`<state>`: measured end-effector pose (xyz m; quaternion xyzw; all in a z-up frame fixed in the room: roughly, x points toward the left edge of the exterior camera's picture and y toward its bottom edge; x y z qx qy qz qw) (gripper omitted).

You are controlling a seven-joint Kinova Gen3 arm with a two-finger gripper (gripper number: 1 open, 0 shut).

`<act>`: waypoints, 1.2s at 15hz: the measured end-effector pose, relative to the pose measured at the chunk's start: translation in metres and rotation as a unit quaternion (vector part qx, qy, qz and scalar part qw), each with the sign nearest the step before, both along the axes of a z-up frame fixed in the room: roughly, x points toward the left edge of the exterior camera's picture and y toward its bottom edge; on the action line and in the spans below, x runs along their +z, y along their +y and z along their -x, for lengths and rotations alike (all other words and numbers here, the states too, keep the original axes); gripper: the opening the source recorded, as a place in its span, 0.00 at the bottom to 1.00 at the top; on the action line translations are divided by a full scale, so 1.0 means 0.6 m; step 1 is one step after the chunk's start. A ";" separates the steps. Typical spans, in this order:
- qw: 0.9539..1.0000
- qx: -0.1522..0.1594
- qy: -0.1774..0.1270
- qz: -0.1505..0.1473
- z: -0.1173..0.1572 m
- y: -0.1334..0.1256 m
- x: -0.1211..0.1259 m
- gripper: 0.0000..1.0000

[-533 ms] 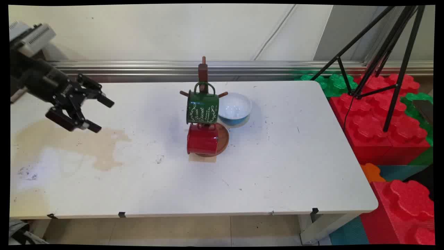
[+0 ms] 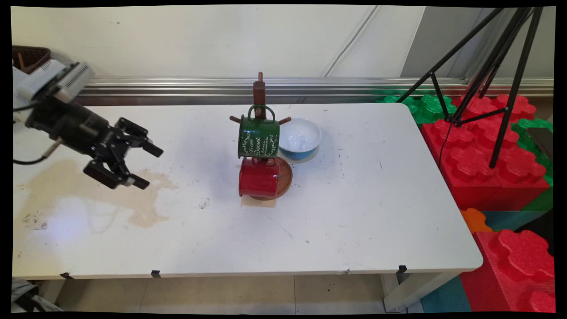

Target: Pick up the red mug from the rack

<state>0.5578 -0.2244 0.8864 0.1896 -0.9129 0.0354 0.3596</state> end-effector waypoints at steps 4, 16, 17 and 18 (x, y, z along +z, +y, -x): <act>1.000 -0.004 0.017 0.005 0.019 0.000 -0.033 1.00; 0.997 0.022 0.076 0.010 0.090 -0.013 -0.120 1.00; 0.997 0.024 0.078 0.009 0.094 -0.014 -0.125 1.00; 0.996 0.028 0.082 0.009 0.101 -0.016 -0.132 1.00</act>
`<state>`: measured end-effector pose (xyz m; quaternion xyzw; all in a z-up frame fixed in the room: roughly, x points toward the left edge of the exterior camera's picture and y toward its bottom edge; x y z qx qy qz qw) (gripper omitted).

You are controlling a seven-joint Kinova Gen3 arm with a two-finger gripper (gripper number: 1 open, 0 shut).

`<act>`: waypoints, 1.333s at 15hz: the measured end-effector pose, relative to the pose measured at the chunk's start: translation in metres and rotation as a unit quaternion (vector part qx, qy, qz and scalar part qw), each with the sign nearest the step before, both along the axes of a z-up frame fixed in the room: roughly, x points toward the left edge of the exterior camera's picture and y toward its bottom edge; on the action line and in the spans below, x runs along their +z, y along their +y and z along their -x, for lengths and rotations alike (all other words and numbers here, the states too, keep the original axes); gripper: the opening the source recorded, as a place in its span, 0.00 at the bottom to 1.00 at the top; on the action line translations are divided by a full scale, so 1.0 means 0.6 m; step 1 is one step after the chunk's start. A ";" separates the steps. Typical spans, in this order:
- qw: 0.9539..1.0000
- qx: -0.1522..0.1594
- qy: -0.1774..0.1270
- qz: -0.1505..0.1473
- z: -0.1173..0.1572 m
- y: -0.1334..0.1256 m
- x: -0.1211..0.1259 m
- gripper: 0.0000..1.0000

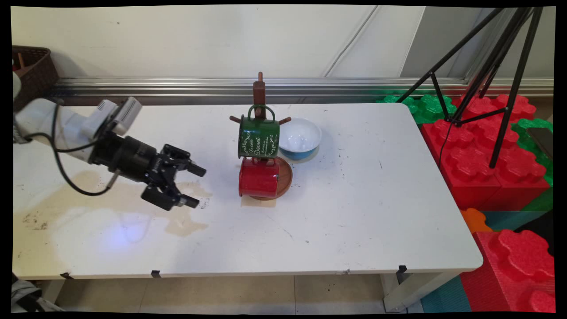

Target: Pick up the red mug from the rack

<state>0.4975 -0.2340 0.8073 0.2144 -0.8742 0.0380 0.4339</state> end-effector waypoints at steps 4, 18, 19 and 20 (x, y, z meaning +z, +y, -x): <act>1.000 0.013 0.012 -0.001 0.021 -0.007 -0.021 1.00; 0.998 0.048 0.045 -0.003 0.079 -0.028 -0.067 1.00; 0.998 0.049 0.046 -0.002 0.081 -0.029 -0.068 1.00; 0.998 0.051 0.048 -0.002 0.085 -0.030 -0.070 1.00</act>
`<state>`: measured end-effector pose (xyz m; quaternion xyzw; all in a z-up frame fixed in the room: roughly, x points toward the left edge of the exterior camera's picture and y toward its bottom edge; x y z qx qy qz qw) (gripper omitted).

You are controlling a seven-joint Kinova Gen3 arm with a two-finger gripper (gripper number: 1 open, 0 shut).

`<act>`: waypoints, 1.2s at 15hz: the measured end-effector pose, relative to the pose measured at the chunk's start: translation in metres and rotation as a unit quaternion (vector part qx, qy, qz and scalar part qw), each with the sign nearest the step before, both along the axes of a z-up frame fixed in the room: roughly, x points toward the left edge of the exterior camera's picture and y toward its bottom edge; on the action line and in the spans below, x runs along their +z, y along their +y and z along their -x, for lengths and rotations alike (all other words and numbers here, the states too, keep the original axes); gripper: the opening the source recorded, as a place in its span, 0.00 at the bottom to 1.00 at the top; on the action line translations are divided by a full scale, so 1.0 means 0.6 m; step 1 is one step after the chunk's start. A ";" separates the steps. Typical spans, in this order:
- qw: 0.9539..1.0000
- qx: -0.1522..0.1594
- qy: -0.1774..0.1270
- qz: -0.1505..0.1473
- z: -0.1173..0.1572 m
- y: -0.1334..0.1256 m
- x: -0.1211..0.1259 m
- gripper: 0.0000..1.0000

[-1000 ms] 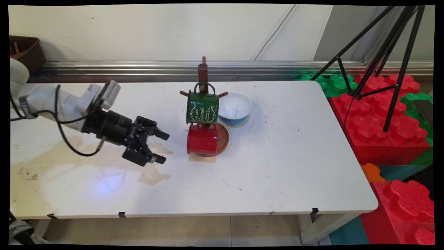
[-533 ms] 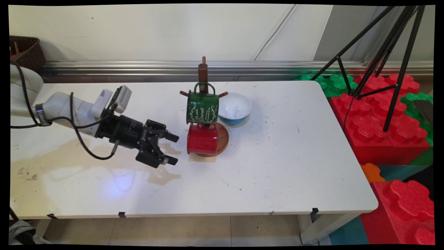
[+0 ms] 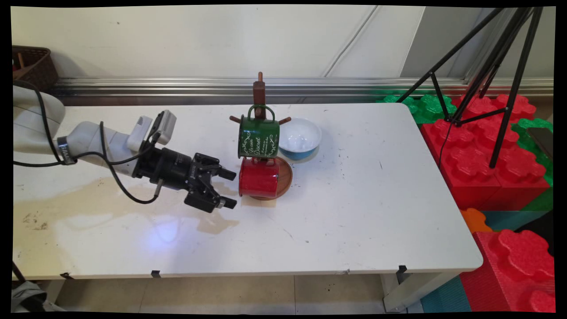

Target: Pick up the red mug from the rack

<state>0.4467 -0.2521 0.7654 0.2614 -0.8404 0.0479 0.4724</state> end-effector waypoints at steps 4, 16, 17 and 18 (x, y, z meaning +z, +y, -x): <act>1.000 0.006 0.006 0.002 0.011 -0.005 -0.006 1.00; 1.000 0.016 0.016 0.006 0.037 -0.017 -0.017 1.00; 1.000 0.016 0.016 0.007 0.039 -0.017 -0.018 0.00; 1.000 0.016 0.016 0.007 0.040 -0.017 -0.018 0.00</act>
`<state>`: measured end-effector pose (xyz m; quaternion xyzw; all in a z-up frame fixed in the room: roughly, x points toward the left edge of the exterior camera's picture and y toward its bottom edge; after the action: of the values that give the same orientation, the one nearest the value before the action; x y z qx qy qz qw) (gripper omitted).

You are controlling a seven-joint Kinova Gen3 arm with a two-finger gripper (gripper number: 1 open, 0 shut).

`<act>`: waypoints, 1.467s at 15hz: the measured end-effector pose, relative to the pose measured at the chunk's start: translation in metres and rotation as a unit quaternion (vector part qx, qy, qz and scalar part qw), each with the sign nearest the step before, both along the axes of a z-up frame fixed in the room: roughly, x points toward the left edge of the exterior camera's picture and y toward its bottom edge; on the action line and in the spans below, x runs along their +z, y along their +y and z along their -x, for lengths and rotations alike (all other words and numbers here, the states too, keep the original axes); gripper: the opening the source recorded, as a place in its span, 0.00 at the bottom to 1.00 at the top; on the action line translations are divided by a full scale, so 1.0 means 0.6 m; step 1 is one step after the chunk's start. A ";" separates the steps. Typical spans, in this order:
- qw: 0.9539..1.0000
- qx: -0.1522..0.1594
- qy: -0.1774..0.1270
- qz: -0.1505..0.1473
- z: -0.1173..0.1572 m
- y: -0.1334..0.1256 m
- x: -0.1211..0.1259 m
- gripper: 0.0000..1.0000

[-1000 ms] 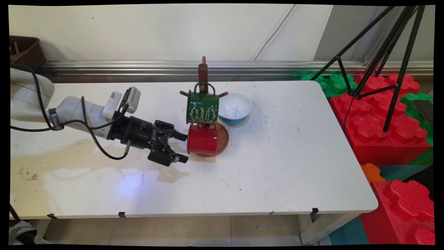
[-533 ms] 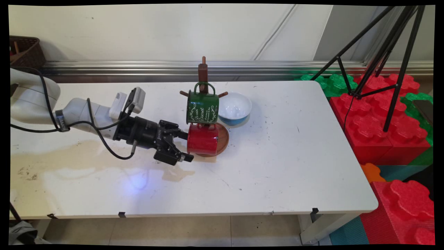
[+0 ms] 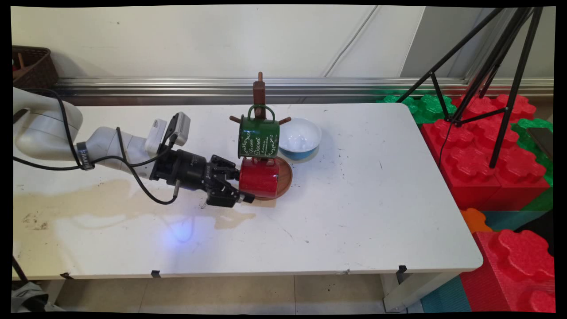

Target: Pick up the red mug from the rack, then place the picked object on the table

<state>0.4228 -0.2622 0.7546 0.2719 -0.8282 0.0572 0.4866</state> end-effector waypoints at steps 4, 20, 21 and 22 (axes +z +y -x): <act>1.000 -0.001 0.000 -0.001 0.002 0.001 -0.001 0.00; 1.000 -0.005 0.004 -0.007 -0.007 0.009 0.015 0.00; 1.000 -0.006 0.005 -0.007 -0.008 0.010 0.016 0.00; 1.000 -0.008 0.005 -0.008 -0.009 0.011 0.019 0.00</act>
<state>0.4283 -0.2555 0.7658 0.2693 -0.8282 0.0455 0.4894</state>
